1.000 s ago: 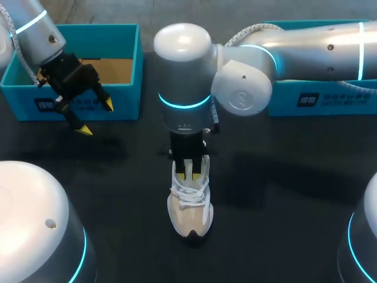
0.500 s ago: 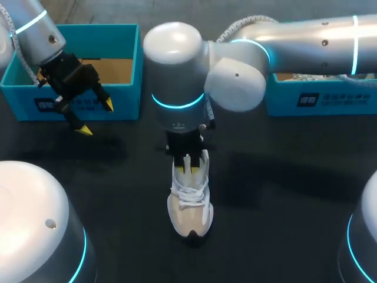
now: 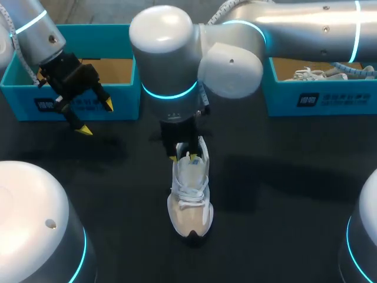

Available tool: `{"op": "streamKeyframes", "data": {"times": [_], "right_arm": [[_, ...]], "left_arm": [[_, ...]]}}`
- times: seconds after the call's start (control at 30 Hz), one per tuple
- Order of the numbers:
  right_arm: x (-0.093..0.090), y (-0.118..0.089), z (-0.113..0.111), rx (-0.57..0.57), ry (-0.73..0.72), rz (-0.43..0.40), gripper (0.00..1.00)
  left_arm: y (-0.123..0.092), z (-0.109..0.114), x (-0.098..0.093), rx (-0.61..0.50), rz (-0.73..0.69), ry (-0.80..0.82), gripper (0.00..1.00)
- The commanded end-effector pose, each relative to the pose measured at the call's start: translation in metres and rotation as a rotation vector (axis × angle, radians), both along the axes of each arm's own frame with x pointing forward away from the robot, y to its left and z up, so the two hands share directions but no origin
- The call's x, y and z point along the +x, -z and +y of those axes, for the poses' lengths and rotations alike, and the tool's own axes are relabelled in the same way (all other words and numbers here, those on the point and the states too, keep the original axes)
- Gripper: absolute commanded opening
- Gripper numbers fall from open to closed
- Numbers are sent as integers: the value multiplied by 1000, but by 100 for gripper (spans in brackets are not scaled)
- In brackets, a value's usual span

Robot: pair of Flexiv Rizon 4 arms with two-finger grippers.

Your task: Take the shoe out of the shoebox, open the shoe tongue, remove and reinsert the insole, then place the shoe into the shoebox

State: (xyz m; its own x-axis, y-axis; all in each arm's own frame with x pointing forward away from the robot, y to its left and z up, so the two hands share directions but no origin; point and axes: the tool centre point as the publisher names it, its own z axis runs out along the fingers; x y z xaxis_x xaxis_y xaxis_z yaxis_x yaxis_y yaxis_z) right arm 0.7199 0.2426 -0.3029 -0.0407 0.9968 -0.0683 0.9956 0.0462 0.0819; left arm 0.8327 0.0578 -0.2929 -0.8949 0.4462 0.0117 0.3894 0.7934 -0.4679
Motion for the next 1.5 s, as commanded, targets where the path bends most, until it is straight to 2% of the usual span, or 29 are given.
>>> {"op": "streamKeyframes", "data": {"times": [0.03,0.1,0.13,0.17,0.2,0.27,0.4,0.47,0.53,0.7,0.8,1.07,1.5], "right_arm": [[2,-12,-8,21,-31,-13,43],[6,-15,-9,25,-57,-13,48],[7,-17,-10,29,-72,-14,65],[9,-19,-11,29,-82,-12,93],[10,-20,-11,37,-107,-13,100],[13,-24,-13,61,-167,-23,100],[18,-31,-16,35,-287,-32,100],[21,-35,-16,53,-394,-41,100],[26,-36,-17,7,-435,-9,100],[34,-37,-19,33,-687,23,100],[39,-39,-21,33,-792,36,100],[45,-45,-25,84,-1073,-18,100],[45,-45,-25,84,-1073,-18,100]], "left_arm": [[0,0,-1,2,-1,-1,100],[0,0,-1,2,-1,-1,100],[0,0,-1,2,-1,-1,100],[0,0,-1,2,-1,-1,100],[0,0,-1,2,-1,-1,100],[0,0,-1,2,-1,-1,100],[0,0,-1,2,-1,-1,100],[0,0,-1,2,-1,-1,100],[0,0,-1,2,-1,-1,100],[0,0,-1,2,-1,-1,100],[0,0,-1,2,-1,-1,100],[0,0,-1,2,-1,-1,100],[0,0,-1,2,-1,-1,100]]}}
